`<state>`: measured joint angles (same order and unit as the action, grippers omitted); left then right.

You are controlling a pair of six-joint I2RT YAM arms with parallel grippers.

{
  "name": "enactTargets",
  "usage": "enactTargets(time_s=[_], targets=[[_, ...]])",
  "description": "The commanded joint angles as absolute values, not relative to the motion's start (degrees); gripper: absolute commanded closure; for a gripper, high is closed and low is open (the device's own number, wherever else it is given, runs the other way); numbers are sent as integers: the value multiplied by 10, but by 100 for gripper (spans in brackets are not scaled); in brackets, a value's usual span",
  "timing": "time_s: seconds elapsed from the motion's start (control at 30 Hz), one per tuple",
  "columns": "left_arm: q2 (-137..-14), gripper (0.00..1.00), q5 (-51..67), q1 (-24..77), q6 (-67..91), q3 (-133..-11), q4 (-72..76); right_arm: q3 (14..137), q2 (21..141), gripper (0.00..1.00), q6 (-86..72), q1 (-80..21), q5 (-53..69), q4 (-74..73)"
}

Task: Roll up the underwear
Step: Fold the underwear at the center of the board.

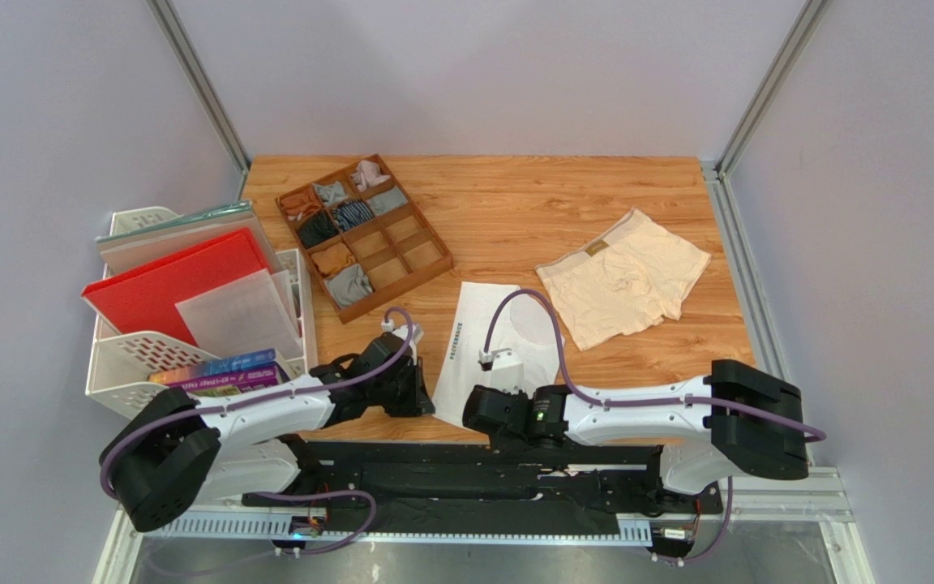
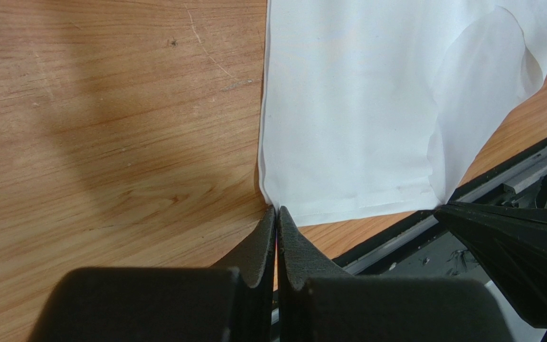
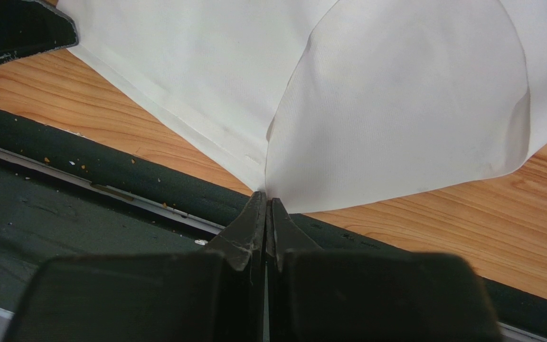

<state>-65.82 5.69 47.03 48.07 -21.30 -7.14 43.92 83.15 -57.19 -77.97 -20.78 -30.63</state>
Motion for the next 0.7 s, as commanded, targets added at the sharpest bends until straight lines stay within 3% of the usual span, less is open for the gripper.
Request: enactTargets(time_s=[0.0, 0.33, 0.67], targets=[[-658, 100, 33, 475, 464, -217, -100, 454, 820, 100, -575, -785, -222, -301], [-566, 100, 11, 478, 468, -240, -173, 468, 773, 100, -570, -790, -242, -332], [-611, 100, 3, 478, 444, -305, -184, 493, 770, 100, -554, -780, -302, -381]])
